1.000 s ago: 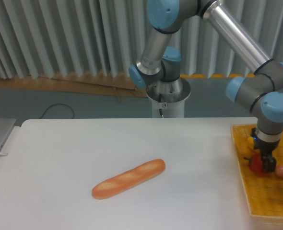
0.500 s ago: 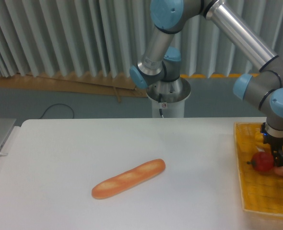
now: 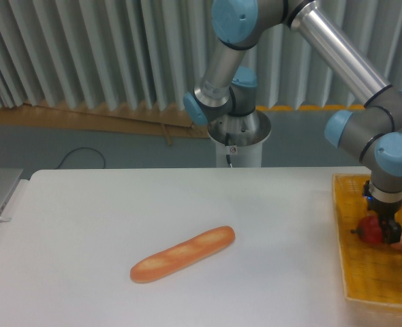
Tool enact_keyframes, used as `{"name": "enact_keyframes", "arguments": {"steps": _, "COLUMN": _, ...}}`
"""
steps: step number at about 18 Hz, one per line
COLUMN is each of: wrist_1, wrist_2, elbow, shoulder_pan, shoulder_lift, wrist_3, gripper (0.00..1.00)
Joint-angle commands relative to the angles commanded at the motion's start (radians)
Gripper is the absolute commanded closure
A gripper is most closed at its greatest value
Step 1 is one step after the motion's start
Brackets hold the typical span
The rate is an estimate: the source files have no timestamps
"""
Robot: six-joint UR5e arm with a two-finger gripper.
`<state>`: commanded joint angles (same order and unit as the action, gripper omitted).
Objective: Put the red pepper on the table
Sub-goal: 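Adjust the gripper around the red pepper and close on it, then lift the red pepper out of the basket toward the bread loaf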
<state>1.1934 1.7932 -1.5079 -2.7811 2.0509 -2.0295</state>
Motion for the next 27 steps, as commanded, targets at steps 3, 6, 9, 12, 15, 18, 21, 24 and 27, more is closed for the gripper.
{"name": "enact_keyframes", "arguments": {"steps": 3, "wrist_1": -0.002, "wrist_2": 0.0, "elbow": 0.0, "shoulder_pan": 0.002, "shoulder_lift": 0.005, "wrist_3": 0.002, "gripper": 0.0}}
{"name": "enact_keyframes", "arguments": {"steps": 6, "wrist_1": -0.002, "wrist_2": 0.002, "elbow": 0.0, "shoulder_pan": 0.003, "shoulder_lift": 0.005, "wrist_3": 0.003, "gripper": 0.19}}
{"name": "enact_keyframes", "arguments": {"steps": 9, "wrist_1": -0.002, "wrist_2": 0.003, "elbow": 0.0, "shoulder_pan": 0.011, "shoulder_lift": 0.005, "wrist_3": 0.009, "gripper": 0.33}}
{"name": "enact_keyframes", "arguments": {"steps": 12, "wrist_1": 0.0, "wrist_2": 0.003, "elbow": 0.0, "shoulder_pan": 0.011, "shoulder_lift": 0.002, "wrist_3": 0.009, "gripper": 0.44}}
{"name": "enact_keyframes", "arguments": {"steps": 15, "wrist_1": 0.0, "wrist_2": 0.003, "elbow": 0.002, "shoulder_pan": 0.011, "shoulder_lift": -0.003, "wrist_3": 0.012, "gripper": 0.44}}
{"name": "enact_keyframes", "arguments": {"steps": 18, "wrist_1": 0.006, "wrist_2": 0.006, "elbow": 0.006, "shoulder_pan": 0.011, "shoulder_lift": -0.023, "wrist_3": 0.012, "gripper": 0.44}}
{"name": "enact_keyframes", "arguments": {"steps": 21, "wrist_1": 0.011, "wrist_2": 0.008, "elbow": 0.006, "shoulder_pan": 0.011, "shoulder_lift": -0.04, "wrist_3": 0.012, "gripper": 0.43}}
{"name": "enact_keyframes", "arguments": {"steps": 24, "wrist_1": 0.026, "wrist_2": -0.003, "elbow": 0.006, "shoulder_pan": 0.015, "shoulder_lift": -0.063, "wrist_3": 0.035, "gripper": 0.43}}
{"name": "enact_keyframes", "arguments": {"steps": 27, "wrist_1": 0.057, "wrist_2": -0.015, "elbow": 0.011, "shoulder_pan": 0.035, "shoulder_lift": -0.078, "wrist_3": 0.089, "gripper": 0.43}}
